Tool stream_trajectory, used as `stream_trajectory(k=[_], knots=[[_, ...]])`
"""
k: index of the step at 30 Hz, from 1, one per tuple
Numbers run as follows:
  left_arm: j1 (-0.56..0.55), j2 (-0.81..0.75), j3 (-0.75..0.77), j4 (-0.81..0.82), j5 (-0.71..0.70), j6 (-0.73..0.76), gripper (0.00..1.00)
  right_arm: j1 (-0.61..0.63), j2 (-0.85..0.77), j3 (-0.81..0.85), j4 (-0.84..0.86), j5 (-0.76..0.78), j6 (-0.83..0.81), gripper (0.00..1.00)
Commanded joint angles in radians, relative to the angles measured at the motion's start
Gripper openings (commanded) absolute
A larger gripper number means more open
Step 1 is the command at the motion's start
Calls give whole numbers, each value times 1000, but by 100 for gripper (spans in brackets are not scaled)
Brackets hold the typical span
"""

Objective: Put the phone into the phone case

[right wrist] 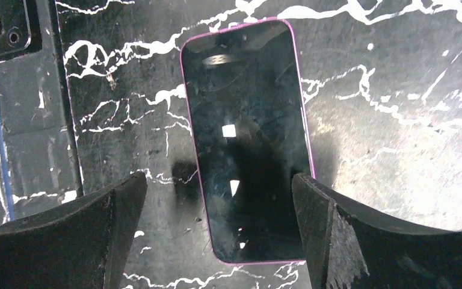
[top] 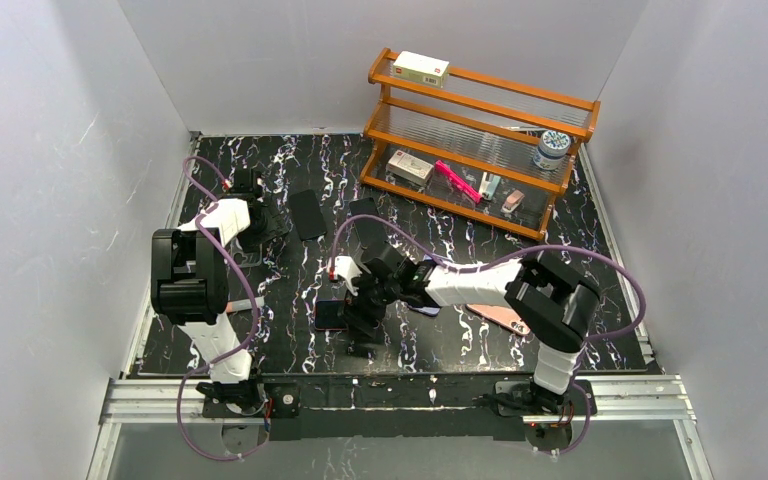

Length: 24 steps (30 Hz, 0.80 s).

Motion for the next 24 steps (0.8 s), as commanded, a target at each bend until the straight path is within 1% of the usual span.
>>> stream_trajectory(k=[1, 4, 15, 19, 24], knots=[[-2, -21, -11, -40, 40, -16, 65, 15, 25, 32, 126, -28, -112, 99], [-2, -23, -11, -41, 43, -15, 66, 23, 35, -5, 200, -32, -143, 99], [-2, -30, -7, -47, 45, -15, 69, 65, 98, 7, 223, -36, -209, 99], [-2, -33, -8, -47, 38, -19, 70, 98, 113, 3, 238, 22, -231, 99], [-2, -37, -13, -47, 35, -21, 70, 104, 124, 8, 233, 90, -242, 99]])
